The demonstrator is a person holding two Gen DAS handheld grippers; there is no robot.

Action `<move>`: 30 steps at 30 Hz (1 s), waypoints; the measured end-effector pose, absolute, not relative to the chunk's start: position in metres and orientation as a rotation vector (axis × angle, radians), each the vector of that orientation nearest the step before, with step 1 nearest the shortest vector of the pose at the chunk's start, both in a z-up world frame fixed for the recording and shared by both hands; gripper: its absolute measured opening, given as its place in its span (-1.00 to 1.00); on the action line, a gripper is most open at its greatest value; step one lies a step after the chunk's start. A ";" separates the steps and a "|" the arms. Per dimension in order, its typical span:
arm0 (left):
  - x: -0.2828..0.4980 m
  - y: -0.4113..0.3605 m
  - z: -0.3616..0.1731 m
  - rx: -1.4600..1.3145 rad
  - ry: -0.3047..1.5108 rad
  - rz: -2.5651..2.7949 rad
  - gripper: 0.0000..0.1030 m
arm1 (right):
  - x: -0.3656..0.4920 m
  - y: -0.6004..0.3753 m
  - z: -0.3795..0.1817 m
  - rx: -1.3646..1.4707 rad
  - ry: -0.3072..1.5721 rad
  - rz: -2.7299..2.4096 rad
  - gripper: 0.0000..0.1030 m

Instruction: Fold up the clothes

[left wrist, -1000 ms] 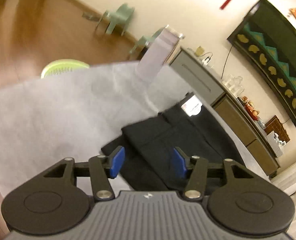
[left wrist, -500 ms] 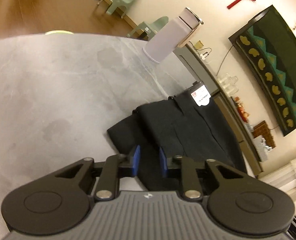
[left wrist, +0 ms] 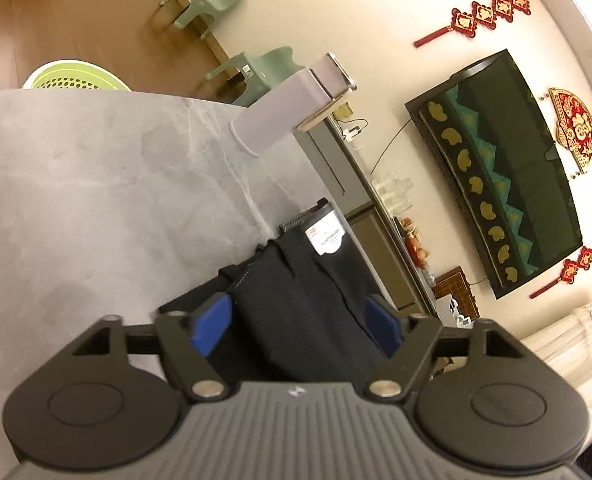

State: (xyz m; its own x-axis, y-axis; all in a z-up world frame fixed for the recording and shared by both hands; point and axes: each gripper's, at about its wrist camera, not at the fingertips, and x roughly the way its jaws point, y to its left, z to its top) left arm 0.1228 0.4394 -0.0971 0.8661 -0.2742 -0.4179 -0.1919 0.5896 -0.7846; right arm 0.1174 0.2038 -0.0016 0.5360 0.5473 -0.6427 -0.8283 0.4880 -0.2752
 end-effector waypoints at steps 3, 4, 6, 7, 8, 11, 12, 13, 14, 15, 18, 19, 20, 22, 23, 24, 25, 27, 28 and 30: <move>0.132 0.431 -0.102 -0.908 0.598 -0.031 -0.79 | 0.108 0.213 -0.028 -0.692 0.542 0.869 -1.00; 0.130 0.430 -0.103 -0.894 0.609 -0.020 -0.90 | 0.109 0.215 -0.037 -0.693 0.555 0.856 -1.00; 0.117 0.437 -0.103 -0.874 0.586 0.052 -0.91 | 0.110 0.214 -0.045 -0.677 0.570 0.838 -1.00; 0.110 0.442 -0.104 -0.872 0.573 0.082 -0.91 | 0.109 0.211 -0.045 -0.663 0.571 0.839 -1.00; 0.105 0.447 -0.106 -0.885 0.571 0.110 -0.92 | 0.107 0.208 -0.043 -0.639 0.568 0.859 -0.99; 0.094 0.453 -0.113 -0.890 0.587 0.173 -0.91 | 0.107 0.204 -0.045 -0.590 0.586 0.923 -0.93; 0.091 0.452 -0.111 -0.874 0.588 0.172 -0.91 | 0.109 0.205 -0.049 -0.599 0.605 0.937 -0.88; 0.089 0.450 -0.108 -0.857 0.588 0.166 -0.90 | 0.109 0.203 -0.051 -0.608 0.618 0.950 -0.76; 0.087 0.449 -0.105 -0.839 0.588 0.160 -0.86 | 0.110 0.200 -0.050 -0.607 0.622 0.961 -0.55; 0.085 0.447 -0.102 -0.822 0.588 0.154 -0.78 | 0.115 0.193 -0.046 -0.596 0.620 0.958 -0.38; 0.081 0.450 -0.083 -0.775 0.549 0.147 -0.44 | 0.144 0.163 -0.021 -0.530 0.592 0.898 -0.07; 0.081 0.451 -0.075 -0.758 0.538 0.146 -0.40 | 0.154 0.152 -0.013 -0.507 0.582 0.878 -0.06; 0.082 0.450 -0.065 -0.734 0.518 0.144 -0.34 | 0.163 0.142 -0.005 -0.485 0.573 0.858 -0.06; 0.092 0.446 -0.045 -0.691 0.485 0.130 -0.17 | 0.183 0.121 0.011 -0.441 0.554 0.818 -0.05; 0.101 0.443 -0.036 -0.675 0.477 0.115 -0.04 | 0.196 0.114 0.016 -0.434 0.550 0.789 -0.05; 0.110 0.440 -0.028 -0.659 0.469 0.101 -0.01 | 0.216 0.110 0.017 -0.439 0.557 0.754 -0.05; 0.127 0.435 -0.023 -0.647 0.486 0.079 -0.01 | 0.239 0.111 0.017 -0.439 0.566 0.737 -0.05; 0.172 0.419 -0.016 -0.625 0.547 -0.002 0.24 | 0.281 0.122 0.015 -0.440 0.577 0.743 -0.05; 0.199 0.410 -0.017 -0.610 0.596 -0.028 0.26 | 0.302 0.127 0.015 -0.440 0.582 0.746 0.00; 0.254 0.392 -0.022 -0.580 0.697 -0.060 0.27 | 0.342 0.144 0.008 -0.439 0.608 0.767 0.21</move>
